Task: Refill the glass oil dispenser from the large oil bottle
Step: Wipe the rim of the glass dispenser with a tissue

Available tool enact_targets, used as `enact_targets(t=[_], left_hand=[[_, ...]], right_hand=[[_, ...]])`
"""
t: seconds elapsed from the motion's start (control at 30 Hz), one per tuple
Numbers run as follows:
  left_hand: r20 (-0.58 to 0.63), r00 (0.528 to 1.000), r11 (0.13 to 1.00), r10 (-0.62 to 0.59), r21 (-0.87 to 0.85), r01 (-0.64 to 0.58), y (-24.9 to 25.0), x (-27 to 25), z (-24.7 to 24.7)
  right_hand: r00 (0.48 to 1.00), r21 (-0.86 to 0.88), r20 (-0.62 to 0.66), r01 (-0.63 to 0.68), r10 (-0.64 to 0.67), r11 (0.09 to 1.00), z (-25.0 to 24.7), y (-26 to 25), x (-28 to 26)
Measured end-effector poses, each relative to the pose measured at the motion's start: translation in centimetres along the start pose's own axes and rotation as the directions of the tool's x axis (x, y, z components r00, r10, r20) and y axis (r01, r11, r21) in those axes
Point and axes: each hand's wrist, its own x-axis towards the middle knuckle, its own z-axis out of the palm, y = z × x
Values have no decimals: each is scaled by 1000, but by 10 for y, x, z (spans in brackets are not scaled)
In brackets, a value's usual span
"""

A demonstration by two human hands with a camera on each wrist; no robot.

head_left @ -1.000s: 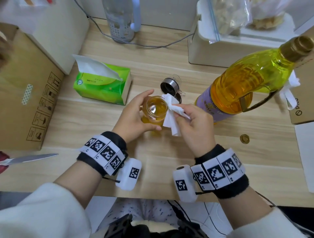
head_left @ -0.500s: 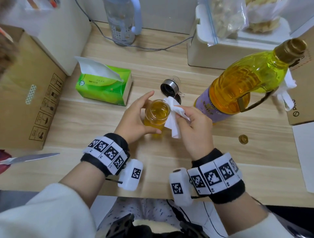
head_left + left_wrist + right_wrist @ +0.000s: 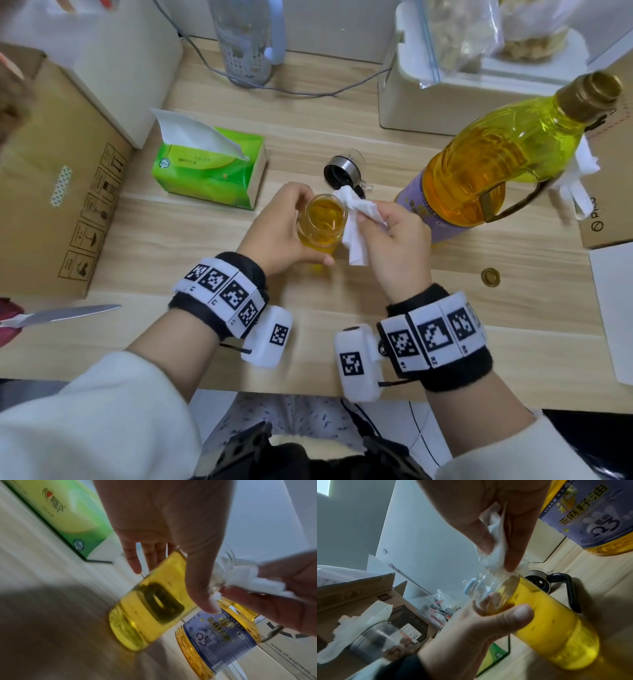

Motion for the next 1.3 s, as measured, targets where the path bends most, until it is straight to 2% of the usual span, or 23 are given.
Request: enact_targets(t=[0.13, 0.27, 0.33, 0.47, 0.6, 0.67, 0.77, 0.83, 0.93, 1.0, 1.07, 1.17, 1.23, 1.3], left_hand=[[-86, 996, 999, 32, 41, -29, -4, -1, 11], [100, 995, 973, -23, -228, 45, -3, -10, 15], [122, 992, 968, -13, -248, 43, -3, -11, 13], [41, 999, 993, -23, -114, 27, 0, -8, 11], [-119, 989, 995, -87, -64, 80, 6, -11, 13], [-169, 983, 997, -77, -3, 78, 7, -7, 15], [-118, 988, 990, -103, 85, 113, 12, -2, 16], [-68, 992, 992, -102, 69, 107, 12, -5, 16], [-74, 993, 996, -90, -24, 88, 10, -12, 17], [-64, 993, 991, -100, 80, 105, 14, -11, 18], [-43, 997, 980, -58, 188, 65, 19, -8, 18], [-47, 994, 991, -103, 86, 107, 19, -7, 15], [-61, 990, 990, -126, 60, 130, 17, -9, 13], [-59, 991, 991, -116, 63, 120, 16, -11, 11]], right_hand=[[1000, -1, 7, -28, 28, 1000, 1, 2, -10], [999, -61, -10, -36, 36, 997, 1, -1, 4], [1000, -71, 0, -31, 31, 997, -1, -2, 7], [999, -45, 16, -43, 43, 998, -5, -1, -4], [997, -28, 59, -48, 49, 998, -3, -4, -17], [994, -27, 108, -30, 33, 999, 3, -9, -24], [983, -103, 154, 119, -102, 988, 14, -17, -30], [966, -179, 138, 241, -218, 954, 15, -22, -25], [900, -260, 217, 426, -377, 867, 15, -31, -10], [835, -329, 353, 533, -422, 780, 17, -36, 4], [796, -401, 463, 580, -390, 709, 20, -40, 20], [801, -468, 506, 566, -319, 678, 13, -40, 49], [827, -503, 504, 514, -248, 695, 3, -31, 59], [850, -468, 491, 443, -192, 764, -10, -21, 57]])
